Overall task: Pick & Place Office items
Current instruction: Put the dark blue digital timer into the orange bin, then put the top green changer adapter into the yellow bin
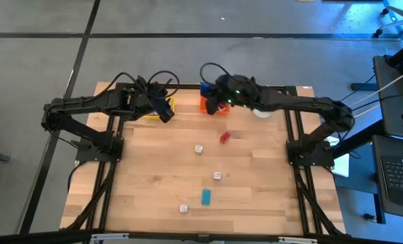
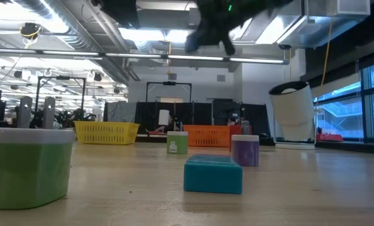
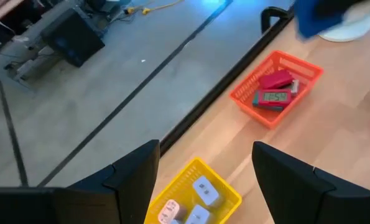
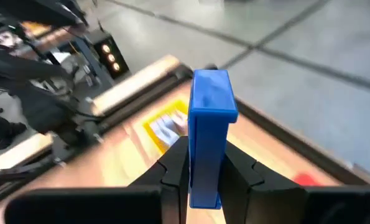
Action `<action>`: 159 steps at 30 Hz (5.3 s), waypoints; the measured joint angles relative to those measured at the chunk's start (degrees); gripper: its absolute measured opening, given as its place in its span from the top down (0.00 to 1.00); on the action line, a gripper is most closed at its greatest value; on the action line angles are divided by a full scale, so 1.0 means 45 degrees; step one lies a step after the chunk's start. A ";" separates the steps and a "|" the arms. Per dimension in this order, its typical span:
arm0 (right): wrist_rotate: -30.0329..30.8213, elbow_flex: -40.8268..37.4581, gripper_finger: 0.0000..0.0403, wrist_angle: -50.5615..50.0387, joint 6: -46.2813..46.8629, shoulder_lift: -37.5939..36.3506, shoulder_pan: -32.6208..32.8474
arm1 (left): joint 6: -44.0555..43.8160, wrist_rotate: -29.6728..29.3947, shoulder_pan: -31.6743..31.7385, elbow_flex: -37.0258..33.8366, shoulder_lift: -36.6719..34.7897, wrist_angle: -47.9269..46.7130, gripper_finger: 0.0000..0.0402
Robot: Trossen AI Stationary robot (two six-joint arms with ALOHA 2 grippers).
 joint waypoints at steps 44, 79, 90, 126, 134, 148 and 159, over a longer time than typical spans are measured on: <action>-0.1790 0.0000 0.61 -0.1278 -0.0597 0.4850 -0.2788 | -0.0001 0.0146 0.3152 0.0000 0.0001 0.0107 0.37; -0.2299 0.0000 0.46 -0.9006 0.1091 0.0401 0.0099 | 0.3387 0.6289 0.1239 -0.0005 0.3623 0.0112 0.37; -0.0677 -0.0005 0.46 -1.2239 -0.0276 0.0401 0.0281 | 0.6483 0.7940 -0.0648 -0.0010 0.6674 0.0864 0.37; 0.1277 -0.0005 0.46 -1.3894 0.1375 0.0401 0.0379 | 0.4981 0.8813 -0.0033 -0.7835 0.1772 1.0637 0.37; 0.1241 -0.0005 0.46 -1.3819 0.1400 0.0401 0.0379 | 0.7767 1.0299 0.0436 -1.0824 0.1749 1.7050 0.37; 0.1210 -0.0005 0.46 -1.3675 0.1453 0.0401 0.0379 | 0.6612 1.1136 0.0593 -1.0919 0.4351 1.9241 0.37; 0.1215 -0.0005 0.46 -1.3393 0.1453 0.0401 0.0379 | 0.6381 1.2566 0.1018 -1.0616 0.5888 2.0271 0.37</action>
